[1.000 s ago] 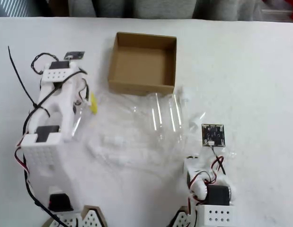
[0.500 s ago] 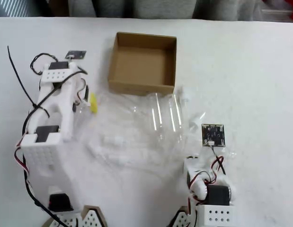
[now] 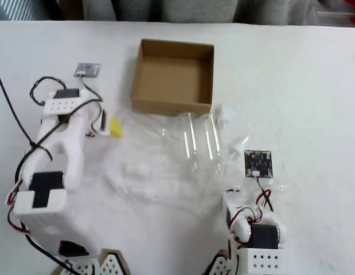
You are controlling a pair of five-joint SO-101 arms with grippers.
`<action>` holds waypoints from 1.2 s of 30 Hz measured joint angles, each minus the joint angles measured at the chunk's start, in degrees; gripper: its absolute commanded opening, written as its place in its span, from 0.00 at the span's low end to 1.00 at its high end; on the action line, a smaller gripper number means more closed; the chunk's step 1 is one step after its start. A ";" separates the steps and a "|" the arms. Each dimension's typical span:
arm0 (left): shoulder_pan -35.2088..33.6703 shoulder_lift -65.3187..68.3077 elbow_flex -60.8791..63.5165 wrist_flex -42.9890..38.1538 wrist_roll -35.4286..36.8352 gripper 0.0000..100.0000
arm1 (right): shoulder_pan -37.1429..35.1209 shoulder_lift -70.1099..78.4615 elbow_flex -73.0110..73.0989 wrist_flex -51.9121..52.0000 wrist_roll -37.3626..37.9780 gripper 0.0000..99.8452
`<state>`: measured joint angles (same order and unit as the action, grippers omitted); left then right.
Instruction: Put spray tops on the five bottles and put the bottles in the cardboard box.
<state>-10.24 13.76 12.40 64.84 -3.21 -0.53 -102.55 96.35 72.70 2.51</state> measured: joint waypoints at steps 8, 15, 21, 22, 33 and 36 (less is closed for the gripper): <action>0.00 -1.41 0.44 0.79 -8.70 0.31 | 0.00 0.00 0.00 0.00 0.00 0.02; 0.00 -3.52 0.53 2.73 -17.32 0.31 | 0.00 0.00 0.00 0.00 0.00 0.02; 0.00 -3.52 0.53 3.08 -19.08 0.31 | 0.00 0.00 0.00 0.00 0.00 0.02; 0.00 -3.52 0.53 3.08 -19.08 0.31 | 0.00 0.00 0.00 0.00 0.00 0.02; 0.09 -3.52 0.88 2.55 -19.60 0.31 | 0.00 0.00 0.00 0.00 0.00 0.02; 0.09 -2.37 0.88 2.11 -21.36 0.31 | 0.00 0.00 0.00 0.00 0.00 0.02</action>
<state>-10.15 11.38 13.27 66.95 -24.57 -0.53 -102.55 96.35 72.70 2.51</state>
